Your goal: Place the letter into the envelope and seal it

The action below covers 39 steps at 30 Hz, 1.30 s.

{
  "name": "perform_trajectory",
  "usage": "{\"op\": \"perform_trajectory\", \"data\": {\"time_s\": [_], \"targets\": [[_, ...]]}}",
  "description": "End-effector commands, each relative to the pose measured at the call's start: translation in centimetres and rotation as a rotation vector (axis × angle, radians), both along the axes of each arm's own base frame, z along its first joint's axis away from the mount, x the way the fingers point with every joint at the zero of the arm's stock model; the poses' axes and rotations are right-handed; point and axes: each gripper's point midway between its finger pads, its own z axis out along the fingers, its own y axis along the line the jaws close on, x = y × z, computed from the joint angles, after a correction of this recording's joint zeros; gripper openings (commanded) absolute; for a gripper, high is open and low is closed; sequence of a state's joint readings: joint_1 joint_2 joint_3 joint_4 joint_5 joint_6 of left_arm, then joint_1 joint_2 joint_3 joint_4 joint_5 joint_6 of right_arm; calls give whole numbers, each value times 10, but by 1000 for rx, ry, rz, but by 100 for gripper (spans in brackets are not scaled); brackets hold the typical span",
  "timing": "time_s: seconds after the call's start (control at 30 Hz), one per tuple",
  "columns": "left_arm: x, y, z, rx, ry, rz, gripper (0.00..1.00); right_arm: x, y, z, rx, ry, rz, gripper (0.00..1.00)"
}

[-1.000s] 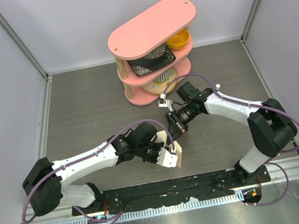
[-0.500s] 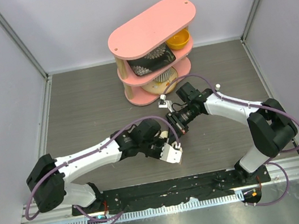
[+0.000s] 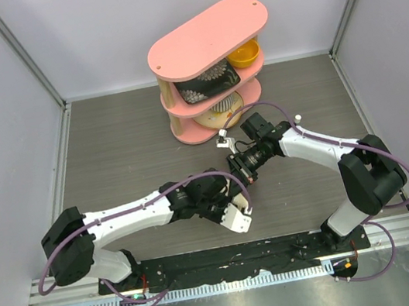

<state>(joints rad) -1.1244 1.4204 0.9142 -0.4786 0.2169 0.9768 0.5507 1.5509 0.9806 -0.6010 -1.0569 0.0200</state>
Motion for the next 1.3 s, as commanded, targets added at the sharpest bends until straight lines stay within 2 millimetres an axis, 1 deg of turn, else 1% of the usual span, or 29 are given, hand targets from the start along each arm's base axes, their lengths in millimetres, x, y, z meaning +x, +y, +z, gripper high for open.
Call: {"op": "perform_trajectory", "data": {"time_s": [0.0, 0.07, 0.13, 0.17, 0.23, 0.27, 0.37, 0.43, 0.47, 0.53, 0.57, 0.63, 0.67, 0.7, 0.73, 0.77, 0.8, 0.83, 0.87, 0.93, 0.97, 1.0, 1.03, 1.07, 1.13, 1.17, 1.2, 1.23, 1.27], "targets": [[-2, 2, -11, 7, -4, -22, 0, -1, 2, 12, 35, -53, 16, 1], [-3, 3, -14, 13, -2, -22, 0, -2, 1, 11, 34, -50, 16, 1], [-1, 4, -14, 10, -6, -16, 5, -2, 1, 12, 34, -52, 15, 1], [0, 3, -11, 2, -9, -12, 15, -3, 0, 10, 27, -49, 12, 1], [5, -1, 1, -28, 13, 24, 27, -1, 0, 9, 30, -74, 21, 1], [6, -2, 7, -39, 27, 36, 40, -1, 0, 9, 27, -75, 21, 1], [6, -5, 35, -88, 97, 68, 58, 3, 0, 8, 21, -94, 19, 1], [1, -2, 50, -121, 143, 64, 65, 5, -1, 6, 8, -110, 15, 1], [-3, 1, 64, -156, 142, 53, 69, 8, 0, 7, 6, -127, 16, 1], [-14, 10, 71, -166, 197, 39, 71, 13, -3, 4, -19, -168, 22, 1], [-17, 15, 74, -172, 210, 43, 72, 18, -2, 7, -21, -196, 27, 1], [-24, 26, 80, -191, 273, 85, 72, 23, -7, -2, -65, -245, 58, 1], [-24, 29, 82, -200, 297, 111, 72, 31, -7, -2, -78, -276, 61, 1], [-19, 37, 84, -204, 326, 163, 72, 32, -10, -6, -102, -283, 74, 1], [-17, 40, 86, -212, 355, 201, 72, 39, -13, -14, -135, -310, 80, 1], [-18, 41, 90, -233, 427, 262, 72, 45, -13, -15, -144, -334, 79, 1], [-8, 47, 94, -260, 451, 330, 72, 50, -14, -19, -156, -351, 75, 1], [-5, 49, 96, -274, 481, 369, 73, 60, -19, -27, -198, -367, 56, 1], [-3, 49, 101, -304, 544, 447, 73, 68, -19, -30, -204, -388, 45, 1], [7, 57, 108, -358, 593, 550, 73, 81, -22, -39, -247, -421, 12, 1], [11, 57, 113, -391, 622, 602, 73, 100, -29, -46, -295, -478, -35, 1], [16, 62, 111, -406, 630, 653, 73, 109, -33, -50, -324, -502, -68, 1], [18, 65, 116, -434, 629, 679, 74, 115, -39, -55, -349, -511, -100, 1], [25, 67, 121, -469, 624, 712, 74, 132, -48, -57, -387, -549, -156, 1], [26, 71, 123, -495, 669, 773, 75, 143, -58, -60, -422, -577, -214, 1], [29, 73, 126, -520, 672, 797, 75, 152, -69, -63, -464, -617, -265, 1], [29, 74, 124, -525, 693, 824, 75, 157, -76, -65, -497, -646, -294, 1], [32, 76, 123, -531, 693, 841, 75, 155, -83, -73, -529, -656, -309, 1], [34, 76, 124, -546, 686, 851, 75, 163, -86, -72, -539, -701, -338, 1]]}}
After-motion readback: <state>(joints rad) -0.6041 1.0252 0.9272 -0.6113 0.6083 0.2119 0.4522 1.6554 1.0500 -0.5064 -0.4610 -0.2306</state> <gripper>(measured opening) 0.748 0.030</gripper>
